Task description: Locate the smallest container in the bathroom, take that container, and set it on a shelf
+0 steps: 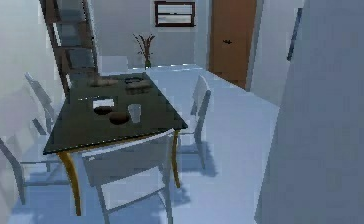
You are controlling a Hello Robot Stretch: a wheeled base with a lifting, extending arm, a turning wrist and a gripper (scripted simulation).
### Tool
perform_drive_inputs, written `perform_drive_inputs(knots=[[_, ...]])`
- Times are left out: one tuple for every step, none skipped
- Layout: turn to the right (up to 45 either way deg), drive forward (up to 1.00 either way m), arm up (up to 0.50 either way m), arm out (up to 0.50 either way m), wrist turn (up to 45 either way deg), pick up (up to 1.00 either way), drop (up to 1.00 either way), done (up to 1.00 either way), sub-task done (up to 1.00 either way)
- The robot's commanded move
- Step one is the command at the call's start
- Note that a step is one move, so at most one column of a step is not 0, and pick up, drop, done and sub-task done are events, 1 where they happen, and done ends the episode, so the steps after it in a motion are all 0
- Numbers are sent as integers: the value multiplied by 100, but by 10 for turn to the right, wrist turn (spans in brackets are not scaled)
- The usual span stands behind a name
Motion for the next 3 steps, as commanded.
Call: perform_drive_inputs(knots=[[0,0,10,0,0,0,0,0,0],[0,0,0,-8,0,0,0,0,0],[0,0,0,0,0,0,0,100,0]])
